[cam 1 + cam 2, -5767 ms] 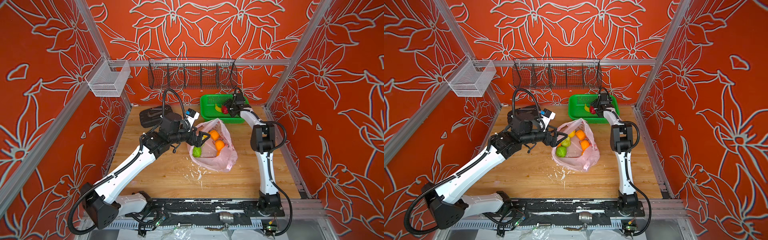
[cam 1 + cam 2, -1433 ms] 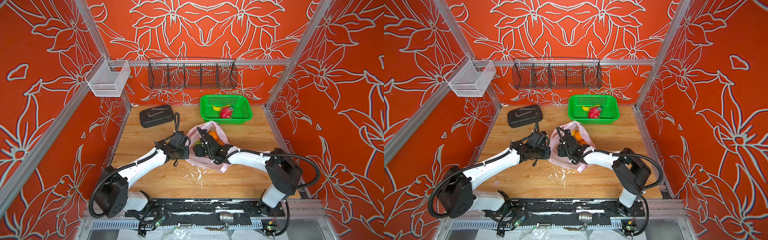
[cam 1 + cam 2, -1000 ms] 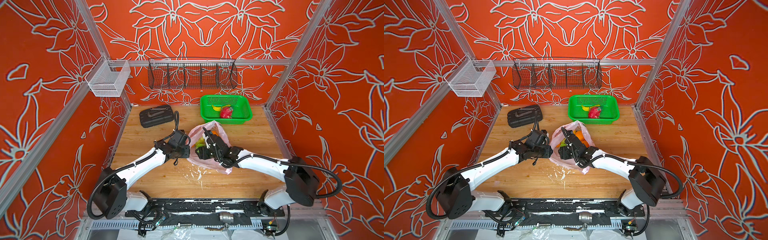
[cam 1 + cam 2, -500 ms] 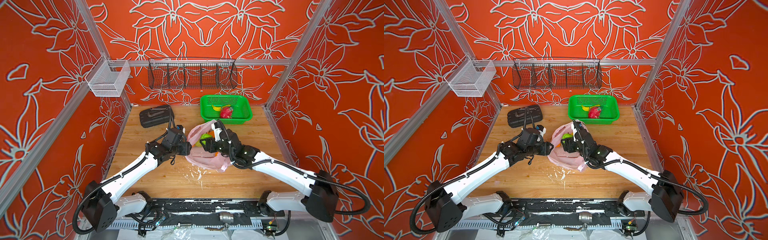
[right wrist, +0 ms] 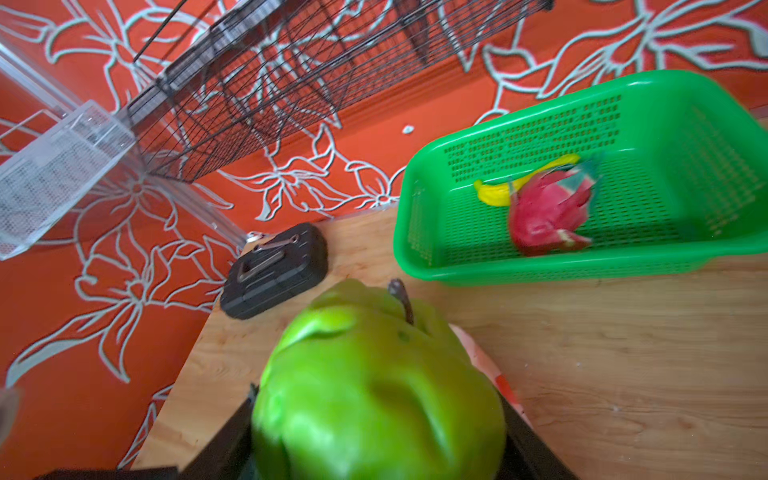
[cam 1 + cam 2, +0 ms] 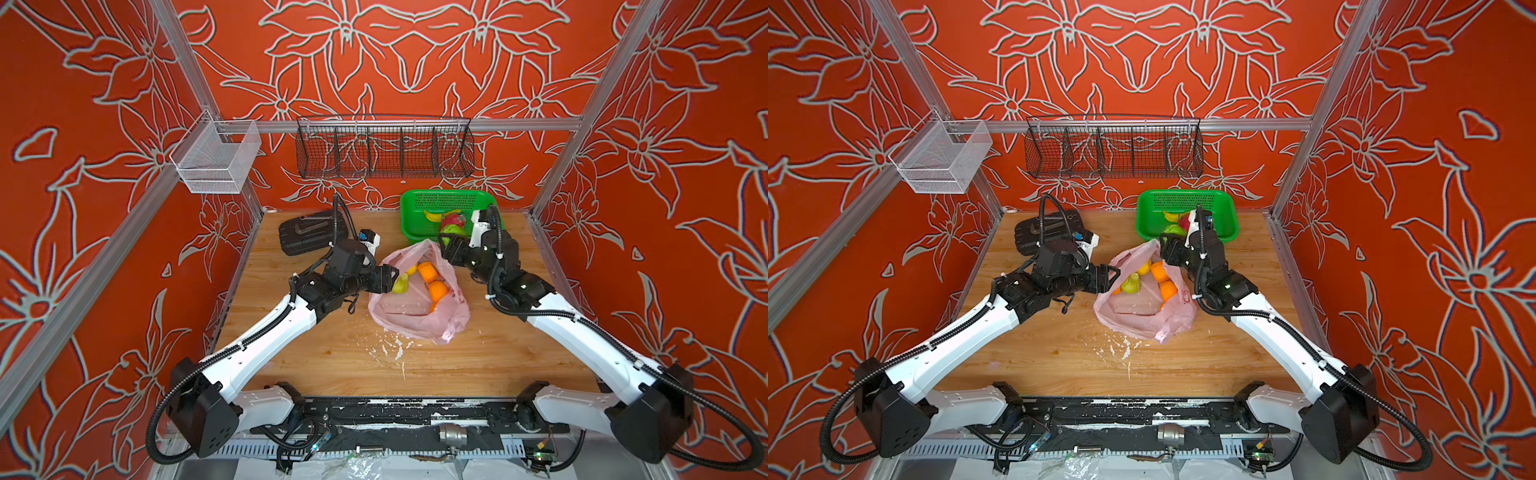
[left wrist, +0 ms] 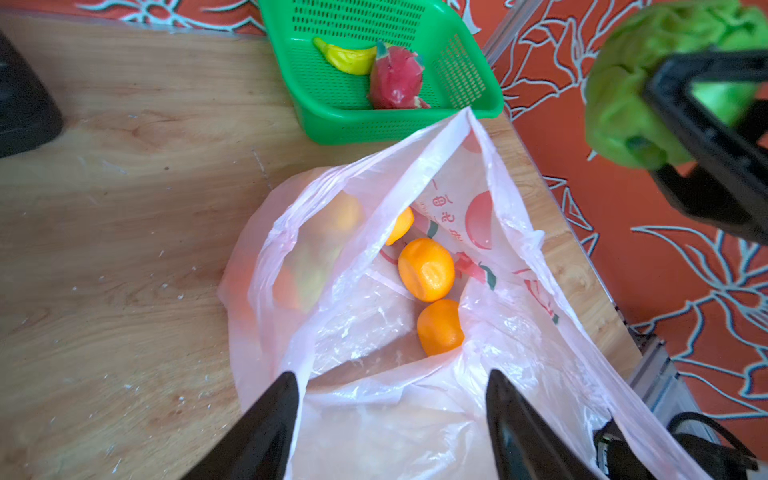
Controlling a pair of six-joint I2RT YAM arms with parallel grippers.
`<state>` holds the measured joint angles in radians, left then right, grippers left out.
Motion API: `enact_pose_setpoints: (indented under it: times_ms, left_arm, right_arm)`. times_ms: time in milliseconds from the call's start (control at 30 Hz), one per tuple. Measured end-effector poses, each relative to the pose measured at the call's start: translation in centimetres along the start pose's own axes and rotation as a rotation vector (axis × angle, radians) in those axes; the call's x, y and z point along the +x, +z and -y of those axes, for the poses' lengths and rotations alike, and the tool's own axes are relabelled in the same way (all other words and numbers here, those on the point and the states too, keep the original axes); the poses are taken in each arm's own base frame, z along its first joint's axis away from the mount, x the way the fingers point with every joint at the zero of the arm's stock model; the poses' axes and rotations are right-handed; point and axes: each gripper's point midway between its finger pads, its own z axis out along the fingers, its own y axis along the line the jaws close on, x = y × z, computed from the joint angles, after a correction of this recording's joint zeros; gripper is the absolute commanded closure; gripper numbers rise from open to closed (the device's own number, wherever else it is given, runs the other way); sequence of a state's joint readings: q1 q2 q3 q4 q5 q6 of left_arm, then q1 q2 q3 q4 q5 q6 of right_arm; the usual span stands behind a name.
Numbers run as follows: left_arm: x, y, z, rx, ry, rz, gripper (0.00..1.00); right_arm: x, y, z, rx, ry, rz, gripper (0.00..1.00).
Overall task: Untie the knot of the plastic bag and take out the fruit
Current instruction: 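Lift the green apple out of the bag with the right gripper, then carry the green apple to the green basket and release it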
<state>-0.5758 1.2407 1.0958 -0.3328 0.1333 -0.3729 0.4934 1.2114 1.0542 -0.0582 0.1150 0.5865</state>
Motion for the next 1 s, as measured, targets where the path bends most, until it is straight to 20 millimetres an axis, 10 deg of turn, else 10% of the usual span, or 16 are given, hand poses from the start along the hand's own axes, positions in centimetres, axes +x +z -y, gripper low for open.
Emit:
enact_pose_setpoints:
  times_ms: [333, 567, 1000]
  left_arm:
    - [-1.8, -1.6, 3.6, 0.178, 0.037, 0.064, 0.0]
    - [-2.4, -3.1, 4.9, 0.239, 0.067, 0.093, 0.03]
    - [-1.3, -3.7, 4.6, 0.232, 0.097, 0.083, 0.03]
  right_arm:
    - [-4.6, 5.2, 6.6, 0.182, -0.031, 0.046, 0.45]
    - [-5.6, 11.3, 13.7, 0.3, 0.012, -0.017, 0.45]
    - [-3.2, 22.3, 24.7, 0.473, 0.11, -0.219, 0.45]
